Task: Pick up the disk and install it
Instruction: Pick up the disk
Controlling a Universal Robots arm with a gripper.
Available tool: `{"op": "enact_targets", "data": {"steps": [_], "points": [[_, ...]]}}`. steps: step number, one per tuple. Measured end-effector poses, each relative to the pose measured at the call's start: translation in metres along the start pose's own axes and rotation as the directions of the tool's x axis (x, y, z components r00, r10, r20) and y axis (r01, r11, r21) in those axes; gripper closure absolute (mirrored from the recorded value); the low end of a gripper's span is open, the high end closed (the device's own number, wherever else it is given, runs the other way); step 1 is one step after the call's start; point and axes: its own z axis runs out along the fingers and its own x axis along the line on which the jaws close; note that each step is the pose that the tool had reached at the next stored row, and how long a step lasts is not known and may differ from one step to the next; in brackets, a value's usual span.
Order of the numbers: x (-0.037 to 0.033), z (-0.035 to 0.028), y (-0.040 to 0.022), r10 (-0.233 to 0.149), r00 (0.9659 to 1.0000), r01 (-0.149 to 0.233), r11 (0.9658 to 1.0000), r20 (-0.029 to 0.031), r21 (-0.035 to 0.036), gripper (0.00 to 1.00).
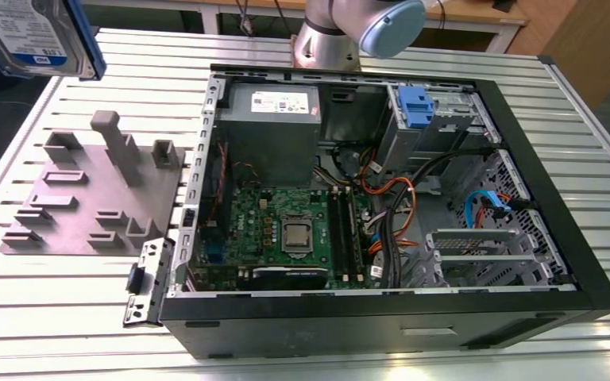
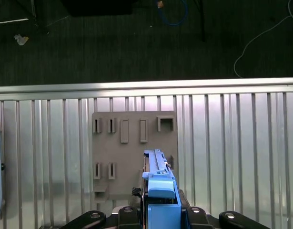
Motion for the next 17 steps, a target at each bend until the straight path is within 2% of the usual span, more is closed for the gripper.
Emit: {"op": "enact_targets", "data": {"steps": [7, 13, 17], "points": [[0.0007, 0.0001, -0.0029, 0.0, 1.0, 0.0, 1.0, -0.0045, 0.0002, 0.63], [0.0005, 0.0003, -0.0101, 0.0, 1.0, 0.0, 1.0, -0.005, 0.0002, 0.63], [0.0005, 0.0003, -0.0104, 0.0, 1.0, 0.0, 1.0, -0.005, 0.0002, 0.63]]}}
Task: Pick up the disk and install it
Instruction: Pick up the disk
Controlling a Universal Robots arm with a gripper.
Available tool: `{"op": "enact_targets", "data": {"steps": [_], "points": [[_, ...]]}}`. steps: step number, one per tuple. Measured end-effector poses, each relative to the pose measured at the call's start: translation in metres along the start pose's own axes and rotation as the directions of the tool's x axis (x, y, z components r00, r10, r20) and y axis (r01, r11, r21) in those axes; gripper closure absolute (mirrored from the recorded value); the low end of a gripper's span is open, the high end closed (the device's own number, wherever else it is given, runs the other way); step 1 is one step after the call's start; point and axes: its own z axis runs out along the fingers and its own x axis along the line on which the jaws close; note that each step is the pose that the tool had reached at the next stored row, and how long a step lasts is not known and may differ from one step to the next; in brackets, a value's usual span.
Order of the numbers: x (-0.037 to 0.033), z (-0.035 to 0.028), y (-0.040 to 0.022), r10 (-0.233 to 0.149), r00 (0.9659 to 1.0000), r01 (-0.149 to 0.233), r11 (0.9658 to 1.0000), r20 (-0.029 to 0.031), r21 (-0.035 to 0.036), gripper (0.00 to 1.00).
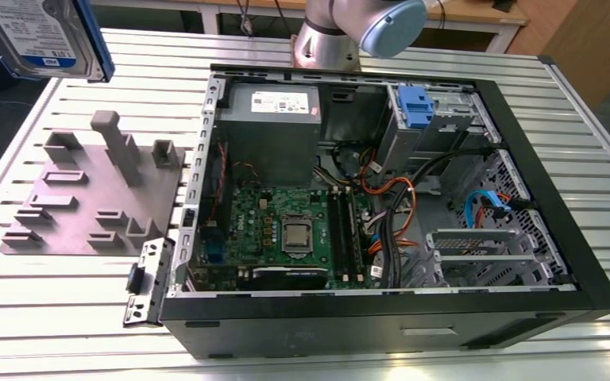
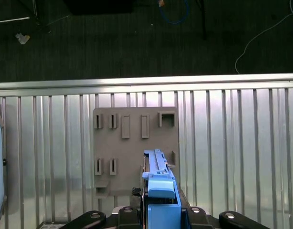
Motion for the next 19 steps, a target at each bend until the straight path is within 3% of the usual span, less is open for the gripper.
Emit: {"op": "enact_targets", "data": {"steps": [6, 11, 19], "points": [[0.0, -0.0005, -0.0002, 0.0, 1.0, 0.0, 1.0, 0.0, 0.0, 0.63], [0.0, -0.0062, -0.0002, 0.0, 1.0, 0.0, 1.0, 0.0, -0.0001, 0.63], [0.0, -0.0064, -0.0012, 0.0, 1.0, 0.0, 1.0, 0.0001, 0.0, 0.63]]}}
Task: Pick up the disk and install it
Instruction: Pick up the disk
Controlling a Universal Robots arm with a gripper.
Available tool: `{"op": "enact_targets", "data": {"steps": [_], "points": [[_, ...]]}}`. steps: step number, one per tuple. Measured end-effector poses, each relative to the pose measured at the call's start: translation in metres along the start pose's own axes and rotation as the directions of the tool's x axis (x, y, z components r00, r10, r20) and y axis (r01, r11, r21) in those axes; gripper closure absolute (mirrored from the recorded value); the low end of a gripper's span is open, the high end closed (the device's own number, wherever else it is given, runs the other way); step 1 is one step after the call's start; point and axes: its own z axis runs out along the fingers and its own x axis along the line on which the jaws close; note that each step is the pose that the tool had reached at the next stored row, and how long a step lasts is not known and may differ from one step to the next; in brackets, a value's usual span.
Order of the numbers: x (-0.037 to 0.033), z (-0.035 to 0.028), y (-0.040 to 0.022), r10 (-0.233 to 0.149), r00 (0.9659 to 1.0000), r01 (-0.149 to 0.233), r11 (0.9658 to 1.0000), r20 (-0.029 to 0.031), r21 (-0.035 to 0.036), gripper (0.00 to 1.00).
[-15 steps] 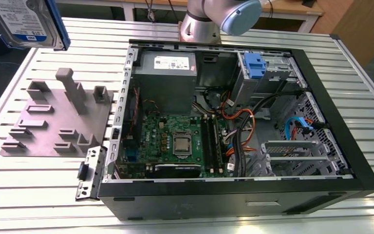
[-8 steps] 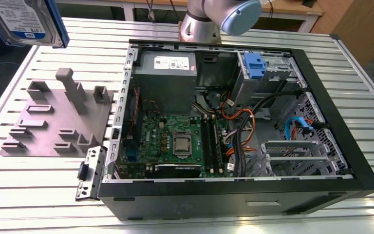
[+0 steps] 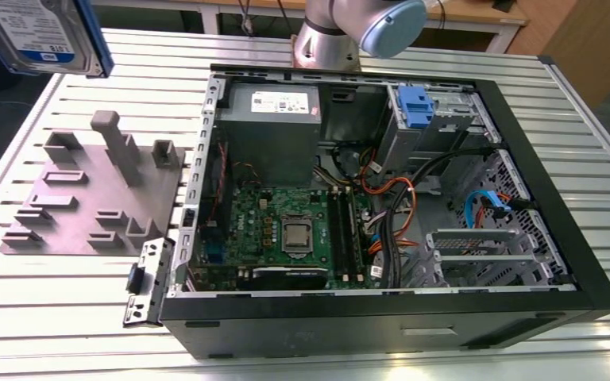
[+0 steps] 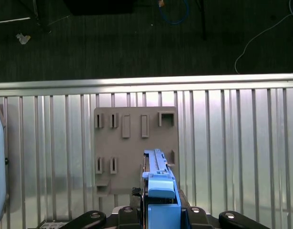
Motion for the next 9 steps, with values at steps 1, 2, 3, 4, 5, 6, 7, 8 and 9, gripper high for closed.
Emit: {"op": "enact_targets", "data": {"steps": [1, 2, 3, 4, 5, 6, 7, 8, 9], "points": [[0.0, 0.0, -0.0006, 0.0, 1.0, 0.0, 1.0, 0.0, 0.0, 0.63], [-0.0001, 0.0, -0.0013, 0.0, 1.0, 0.0, 1.0, -0.0001, -0.0001, 0.63], [-0.0001, 0.0, -0.0021, 0.0, 1.0, 0.0, 1.0, 0.0, 0.0, 0.63], [-0.0002, 0.0, -0.0029, 0.0, 1.0, 0.0, 1.0, 0.0, 0.0, 0.63], [-0.0002, 0.0, -0.0038, 0.0, 1.0, 0.0, 1.0, 0.0, 0.0001, 0.63], [-0.0002, 0.0, -0.0048, 0.0, 1.0, 0.0, 1.0, 0.0, 0.0, 0.63], [-0.0003, 0.0, -0.0056, 0.0, 1.0, 0.0, 1.0, 0.0, 0.0, 0.63], [-0.0003, 0.0, -0.0065, 0.0, 1.0, 0.0, 1.0, 0.0, 0.0, 0.63], [-0.0004, 0.0, -0.0072, 0.0, 1.0, 0.0, 1.0, 0.0, 0.0, 0.63]]}}
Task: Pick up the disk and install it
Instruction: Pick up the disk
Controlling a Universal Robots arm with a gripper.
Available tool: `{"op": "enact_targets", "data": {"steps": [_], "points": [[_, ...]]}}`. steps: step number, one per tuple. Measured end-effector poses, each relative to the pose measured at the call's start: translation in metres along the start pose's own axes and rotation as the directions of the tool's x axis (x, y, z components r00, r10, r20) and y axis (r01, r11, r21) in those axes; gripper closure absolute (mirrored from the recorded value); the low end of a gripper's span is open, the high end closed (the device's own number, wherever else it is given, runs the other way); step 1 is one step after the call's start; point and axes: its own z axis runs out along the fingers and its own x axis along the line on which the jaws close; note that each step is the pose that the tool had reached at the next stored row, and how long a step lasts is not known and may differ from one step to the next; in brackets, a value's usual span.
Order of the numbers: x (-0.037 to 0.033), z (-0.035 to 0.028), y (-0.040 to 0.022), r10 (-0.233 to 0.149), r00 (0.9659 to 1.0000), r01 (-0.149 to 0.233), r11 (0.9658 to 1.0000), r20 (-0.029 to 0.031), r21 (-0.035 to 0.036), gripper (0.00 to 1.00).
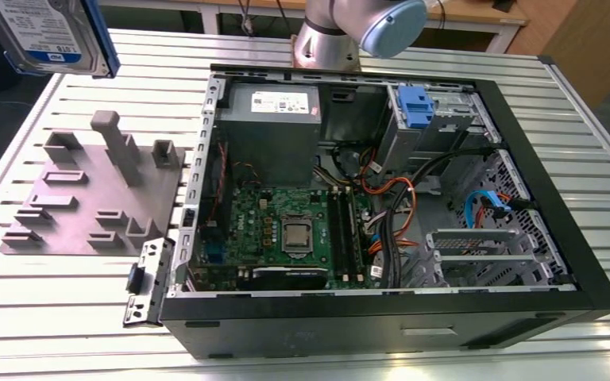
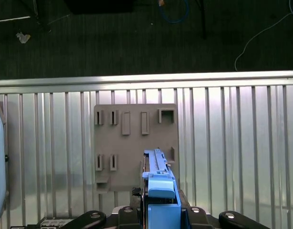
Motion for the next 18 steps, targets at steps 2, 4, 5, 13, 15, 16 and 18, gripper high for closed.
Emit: {"op": "enact_targets", "data": {"steps": [2, 4, 5, 13, 15, 16, 18], "points": [[-0.0001, 0.0, -0.0024, 0.0, 1.0, 0.0, 1.0, -0.0001, -0.0001, 0.63], [-0.0002, 0.0, -0.0045, 0.0, 1.0, 0.0, 1.0, 0.0, 0.0, 0.63], [-0.0002, 0.0, -0.006, 0.0, 1.0, 0.0, 1.0, -0.0001, -0.0001, 0.63], [0.0005, 0.0, -0.0101, 0.0, 1.0, 0.0, 1.0, -0.0001, -0.0001, 0.63], [0.0017, 0.0, -0.0102, 0.0, 1.0, 0.0, 1.0, 0.0, -0.0001, 0.63], [0.0025, 0.0, -0.0103, 0.0, 1.0, 0.0, 1.0, 0.0, -0.0001, 0.63], [0.0044, 0.0001, -0.0105, 0.0, 1.0, 0.0, 1.0, -0.0001, 0.0, 0.63]]}}
